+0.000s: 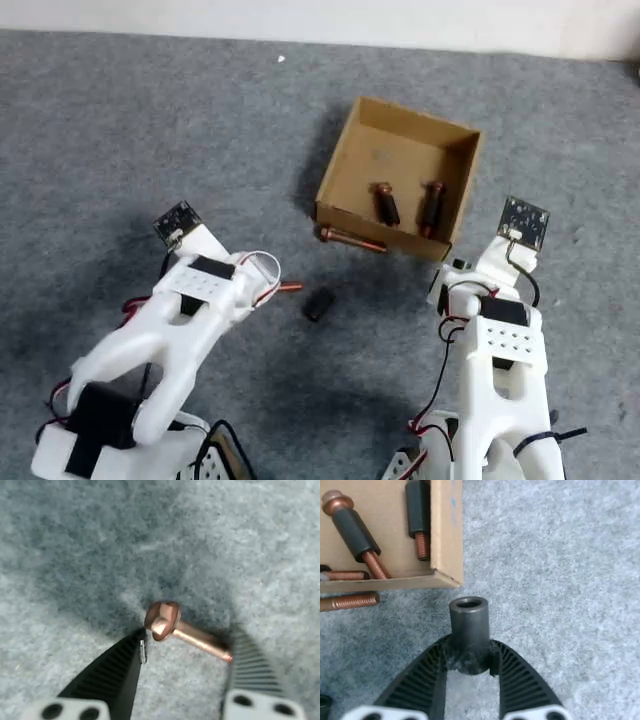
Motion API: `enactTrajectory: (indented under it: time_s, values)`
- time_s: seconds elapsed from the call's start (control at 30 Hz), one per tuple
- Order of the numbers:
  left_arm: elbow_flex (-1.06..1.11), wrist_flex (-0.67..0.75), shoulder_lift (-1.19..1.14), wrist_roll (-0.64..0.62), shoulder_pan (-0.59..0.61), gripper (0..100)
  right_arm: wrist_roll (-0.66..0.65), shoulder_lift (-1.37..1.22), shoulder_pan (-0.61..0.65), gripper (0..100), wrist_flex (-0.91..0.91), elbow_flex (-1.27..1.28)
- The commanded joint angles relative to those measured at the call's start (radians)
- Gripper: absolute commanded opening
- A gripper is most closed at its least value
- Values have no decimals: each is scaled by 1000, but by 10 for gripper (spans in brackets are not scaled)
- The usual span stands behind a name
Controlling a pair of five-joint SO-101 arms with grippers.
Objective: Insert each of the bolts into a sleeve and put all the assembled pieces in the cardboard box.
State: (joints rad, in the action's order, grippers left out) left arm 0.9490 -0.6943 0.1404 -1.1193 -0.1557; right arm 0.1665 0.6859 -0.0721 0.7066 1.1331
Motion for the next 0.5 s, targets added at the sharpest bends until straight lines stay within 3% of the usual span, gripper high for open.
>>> enactTrajectory:
  time_s: [0.0, 0.13, 0.47]
  values:
    - [-50, 29, -5, -5, 70, 116, 2, 31, -7, 4, -31, -4]
    - [-59, 29, -12, -2, 90, 47, 2, 31, -7, 4, -31, -4]
    - [-71, 26, -5, 18, 87, 41, 2, 28, -7, 4, -31, -4]
